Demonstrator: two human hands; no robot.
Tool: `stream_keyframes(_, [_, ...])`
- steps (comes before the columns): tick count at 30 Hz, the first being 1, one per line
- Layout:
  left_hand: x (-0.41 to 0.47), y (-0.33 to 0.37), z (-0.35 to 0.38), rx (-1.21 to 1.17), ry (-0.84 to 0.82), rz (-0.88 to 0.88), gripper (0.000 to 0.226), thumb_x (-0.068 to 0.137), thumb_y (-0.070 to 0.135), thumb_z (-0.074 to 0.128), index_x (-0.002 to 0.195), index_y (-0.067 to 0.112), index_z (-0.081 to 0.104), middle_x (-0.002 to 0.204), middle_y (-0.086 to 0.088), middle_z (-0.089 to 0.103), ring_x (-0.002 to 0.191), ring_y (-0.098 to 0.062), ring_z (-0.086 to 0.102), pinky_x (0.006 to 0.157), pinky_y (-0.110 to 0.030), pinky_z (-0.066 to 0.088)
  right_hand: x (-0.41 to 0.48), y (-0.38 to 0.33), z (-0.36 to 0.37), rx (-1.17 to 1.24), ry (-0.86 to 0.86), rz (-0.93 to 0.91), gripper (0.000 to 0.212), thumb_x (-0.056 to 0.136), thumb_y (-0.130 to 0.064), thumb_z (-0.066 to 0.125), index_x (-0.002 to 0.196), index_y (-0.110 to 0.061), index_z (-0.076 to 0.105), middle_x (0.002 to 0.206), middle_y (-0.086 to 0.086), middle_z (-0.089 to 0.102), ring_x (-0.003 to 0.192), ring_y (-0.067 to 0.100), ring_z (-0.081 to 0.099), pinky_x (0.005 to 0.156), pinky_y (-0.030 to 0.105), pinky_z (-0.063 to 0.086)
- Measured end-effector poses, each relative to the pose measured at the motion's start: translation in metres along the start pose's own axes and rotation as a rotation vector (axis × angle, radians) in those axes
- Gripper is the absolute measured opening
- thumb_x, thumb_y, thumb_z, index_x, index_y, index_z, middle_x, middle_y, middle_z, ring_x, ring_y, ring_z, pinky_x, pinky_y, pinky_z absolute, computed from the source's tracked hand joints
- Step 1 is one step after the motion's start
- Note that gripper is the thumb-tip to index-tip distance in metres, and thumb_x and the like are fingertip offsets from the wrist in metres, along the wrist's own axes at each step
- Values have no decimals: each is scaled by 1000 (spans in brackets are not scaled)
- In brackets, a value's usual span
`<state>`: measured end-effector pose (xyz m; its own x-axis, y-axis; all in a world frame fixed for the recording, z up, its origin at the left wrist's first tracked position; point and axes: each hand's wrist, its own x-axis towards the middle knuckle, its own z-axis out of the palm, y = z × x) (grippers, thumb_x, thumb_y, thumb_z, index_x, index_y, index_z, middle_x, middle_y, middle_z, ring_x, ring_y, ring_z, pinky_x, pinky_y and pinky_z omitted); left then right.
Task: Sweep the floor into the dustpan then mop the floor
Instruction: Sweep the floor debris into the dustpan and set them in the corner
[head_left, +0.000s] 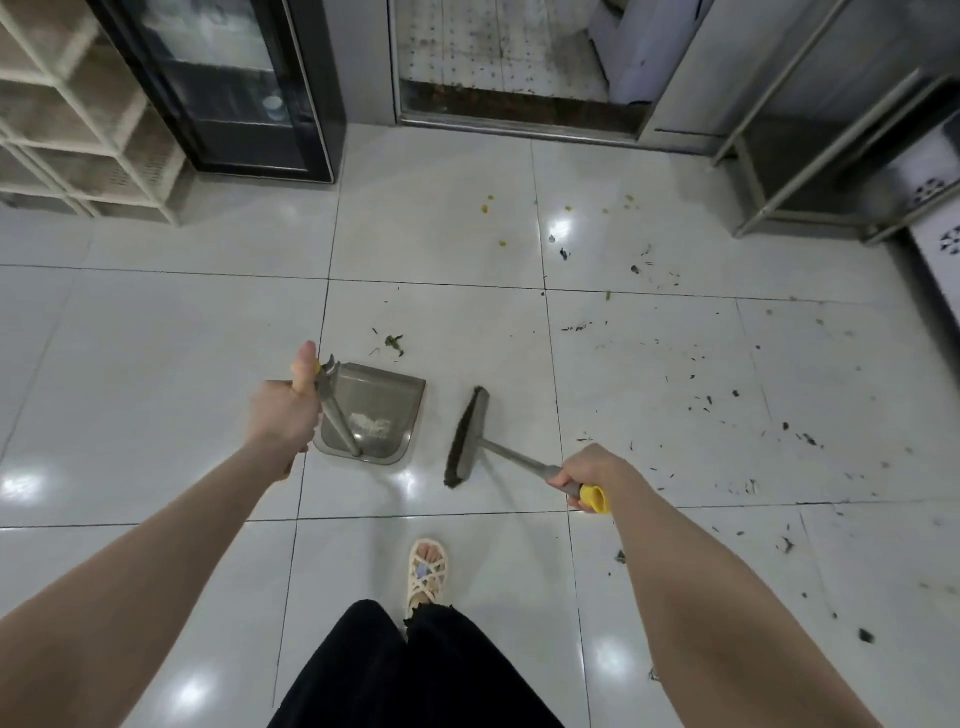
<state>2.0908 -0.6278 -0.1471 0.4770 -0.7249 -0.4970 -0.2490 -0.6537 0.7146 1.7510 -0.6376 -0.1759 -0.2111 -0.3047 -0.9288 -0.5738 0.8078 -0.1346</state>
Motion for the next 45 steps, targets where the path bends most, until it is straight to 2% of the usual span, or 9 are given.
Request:
stream_keyframes(3, [4,20,22,38,-43,43,82,75,84,27,54,7,47,52,-7,48,45,-22,45,46,-26,38,-3,22,-22,45,32,45,10,88,0,60,92,1,51,70,14,53,46,19,50,35,17,40])
stream_keyframes(9, [9,44,49,46,-101,71,83,73,86,25,55,8,48,53,-6,49,43,-22,44,45,-25,37,-11,40,-44,119,95,89,17,89,-1,60,76,0,50,67,14,51,47,18,48,35,18,40])
stream_keyframes(16, [29,72,48,-31,-143,103,85,61,90,25,57,10,50,49,-4,47,39,-20,41,46,-26,35,-28,10,-69,266,157,18,19,85,8,63,70,3,53,66,15,51,49,23,49,31,17,43])
stream_keyframes(19, [47,81,37,-27,-144,122,84,65,88,24,55,9,50,47,-5,47,40,-21,42,48,-26,35,-29,-9,-72,297,181,-21,16,82,8,66,69,5,57,64,15,54,37,20,53,33,18,45])
stream_keyframes(23, [80,94,16,-2,-130,162,80,76,82,26,50,9,46,46,-4,47,39,-21,43,46,-26,36,-15,-62,-54,317,171,-104,19,79,5,71,68,6,56,62,15,55,28,18,52,35,20,46])
stream_keyframes(28, [142,113,-29,-1,-92,148,79,80,81,27,52,9,46,48,-5,46,42,-21,42,48,-26,36,4,-159,-9,301,95,-192,25,78,-6,76,69,4,55,58,15,57,47,24,53,47,29,45])
stream_keyframes(34, [207,132,-75,47,-31,147,82,76,83,23,55,8,47,52,-8,49,46,-24,45,52,-29,37,15,-256,35,289,39,-262,23,78,-1,72,67,-1,52,55,13,54,36,20,51,36,20,40])
stream_keyframes(40, [263,146,-111,105,1,154,86,72,87,21,53,6,44,49,-10,47,45,-25,45,51,-30,37,24,-332,75,321,-23,-275,19,79,-3,72,72,-1,54,67,16,55,50,24,53,44,26,42])
stream_keyframes(45, [299,150,-128,97,30,129,87,66,90,22,56,6,45,50,-11,47,44,-25,44,51,-30,37,37,-370,99,393,-72,-223,24,81,0,71,69,-3,51,68,11,51,50,21,49,32,14,39])
